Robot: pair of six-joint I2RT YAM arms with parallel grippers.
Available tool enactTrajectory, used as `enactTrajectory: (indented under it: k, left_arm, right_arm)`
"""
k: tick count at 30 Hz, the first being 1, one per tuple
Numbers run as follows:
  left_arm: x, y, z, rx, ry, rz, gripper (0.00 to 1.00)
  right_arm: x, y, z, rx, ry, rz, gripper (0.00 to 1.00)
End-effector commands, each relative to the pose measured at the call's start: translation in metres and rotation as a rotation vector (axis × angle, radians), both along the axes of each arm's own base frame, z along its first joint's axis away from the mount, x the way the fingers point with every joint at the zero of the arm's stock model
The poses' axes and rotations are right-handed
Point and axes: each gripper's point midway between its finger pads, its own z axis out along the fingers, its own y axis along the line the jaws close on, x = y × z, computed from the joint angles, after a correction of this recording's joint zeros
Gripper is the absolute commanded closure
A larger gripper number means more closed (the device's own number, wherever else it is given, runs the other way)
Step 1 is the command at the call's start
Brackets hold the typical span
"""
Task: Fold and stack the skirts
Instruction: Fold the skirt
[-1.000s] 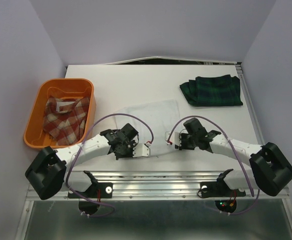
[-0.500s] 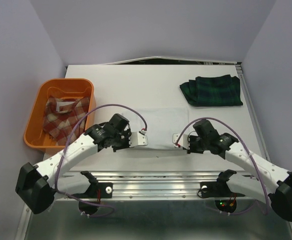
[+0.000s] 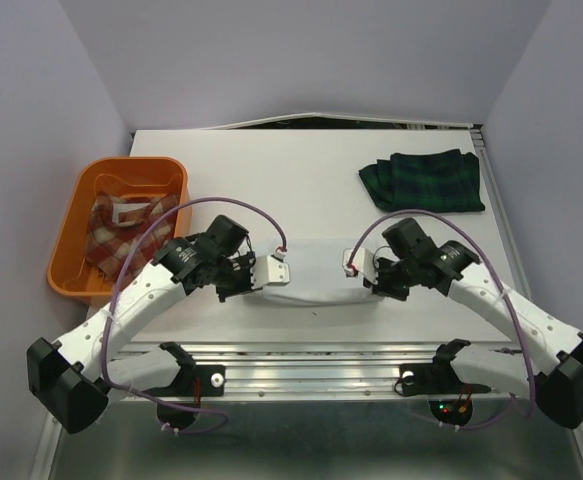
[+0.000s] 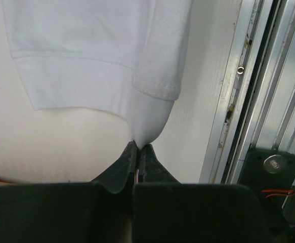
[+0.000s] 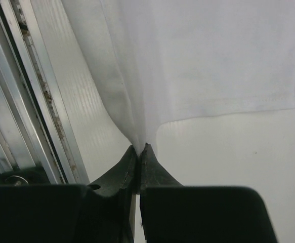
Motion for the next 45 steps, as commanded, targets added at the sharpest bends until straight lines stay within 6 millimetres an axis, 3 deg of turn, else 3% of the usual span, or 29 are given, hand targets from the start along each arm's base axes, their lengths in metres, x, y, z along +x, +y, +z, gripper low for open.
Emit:
enactTrajectory:
  k: [1,2,5,10,15,20,23,24,25,26,27,28,31,32,34,37,40,41,45]
  left_arm:
    - [0.019,0.001,0.009,-0.026,0.011,0.056,1.0]
    - [0.033,0.006,0.007,-0.025,0.014,0.088,1.0]
    - [0.058,0.018,0.001,-0.004,0.028,0.144,1.0]
    - [0.099,0.018,-0.004,0.003,0.008,0.175,1.0]
    - [0.123,0.012,-0.009,0.014,0.037,0.183,1.0]
    - [0.15,0.01,-0.016,0.023,0.046,0.195,1.0]
    - [0.16,0.011,-0.033,0.045,0.068,0.221,1.0]
    - [0.163,0.01,-0.038,0.047,0.076,0.23,0.97]
    - [0.165,0.01,-0.042,0.052,0.085,0.241,0.87]
    - [0.167,0.011,-0.053,0.073,0.107,0.257,0.69]
    - [0.171,0.012,-0.058,0.074,0.104,0.274,0.64]
    - [0.172,0.014,-0.06,0.073,0.107,0.304,0.52]
    - [0.183,0.016,-0.051,0.041,0.069,0.366,0.44]
    - [0.187,0.017,-0.042,0.028,0.042,0.389,0.36]
    - [0.194,0.018,-0.03,0.002,0.007,0.436,0.35]
    - [0.191,0.013,-0.011,-0.058,0.004,0.493,0.35]
    - [0.175,0.0,-0.006,-0.127,0.076,0.508,0.37]
    - [0.171,-0.002,-0.009,-0.133,0.1,0.512,0.38]
    - [0.142,-0.012,-0.042,-0.101,0.213,0.515,0.5]
  right_arm:
    - [0.027,0.009,0.015,-0.017,-0.057,-0.005,0.99]
    - [0.036,0.006,0.01,-0.032,-0.039,-0.024,0.99]
    - [0.059,0.006,0.019,-0.027,-0.059,-0.02,0.99]
    - [0.096,0.003,0.015,-0.05,-0.047,-0.014,0.99]
    - [0.129,-0.003,0.014,-0.057,-0.044,-0.02,0.99]
    - [0.153,-0.012,-0.007,-0.101,-0.003,-0.007,0.99]
    - [0.166,-0.012,-0.019,-0.111,0.015,-0.034,0.89]
    - [0.173,-0.014,-0.031,-0.118,0.041,-0.052,0.85]
    - [0.18,-0.011,-0.033,-0.108,0.042,-0.081,0.7]
    - [0.19,-0.007,-0.031,-0.098,0.03,-0.098,0.55]
    - [0.199,-0.008,-0.037,-0.096,0.041,-0.127,0.44]
    - [0.207,-0.005,-0.035,-0.081,0.032,-0.156,0.35]
    - [0.229,-0.006,-0.021,-0.046,0.0,-0.212,0.32]
    - [0.232,-0.006,-0.017,-0.043,-0.008,-0.226,0.32]
    - [0.24,-0.004,-0.007,-0.023,-0.038,-0.253,0.3]
    - [0.24,0.001,0.003,0.013,-0.04,-0.27,0.32]
    - [0.234,0.007,-0.01,0.041,0.011,-0.281,0.39]
    - [0.234,0.008,-0.012,0.046,0.015,-0.283,0.42]
    - [0.228,0.007,-0.055,0.009,0.124,-0.305,0.51]
